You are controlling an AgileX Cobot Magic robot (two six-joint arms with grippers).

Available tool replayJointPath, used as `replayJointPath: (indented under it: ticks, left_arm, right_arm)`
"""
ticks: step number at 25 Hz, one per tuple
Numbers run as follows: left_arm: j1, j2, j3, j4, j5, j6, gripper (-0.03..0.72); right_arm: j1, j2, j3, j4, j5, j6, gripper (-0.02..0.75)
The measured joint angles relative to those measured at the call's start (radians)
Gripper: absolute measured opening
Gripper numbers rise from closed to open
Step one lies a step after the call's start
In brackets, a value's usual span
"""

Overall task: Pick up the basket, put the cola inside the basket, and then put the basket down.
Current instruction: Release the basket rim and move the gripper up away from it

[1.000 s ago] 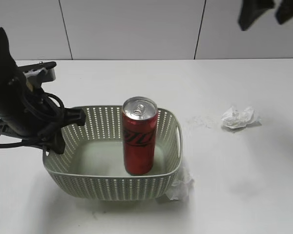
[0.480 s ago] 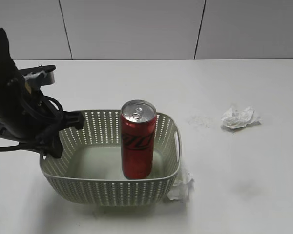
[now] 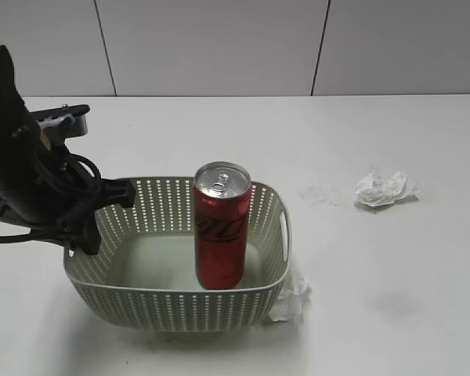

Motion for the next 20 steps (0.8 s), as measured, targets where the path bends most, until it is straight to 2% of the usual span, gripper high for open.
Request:
replayJointPath:
  ticks: [5, 13, 20]
  left_arm:
    - [0.000, 0.000, 0.000, 0.000, 0.000, 0.000, 0.000]
    - [0.000, 0.000, -0.007, -0.006, 0.009, 0.000, 0.000]
    - [0.002, 0.000, -0.153, 0.013, 0.082, 0.000, 0.000]
  right_arm:
    - [0.000, -0.232, 0.103, 0.000, -0.002, 0.000, 0.594]
    - [0.000, -0.525, 0.132, 0.001, -0.039, 0.000, 0.593]
    - [0.000, -0.629, 0.133, -0.002, -0.043, 0.000, 0.593]
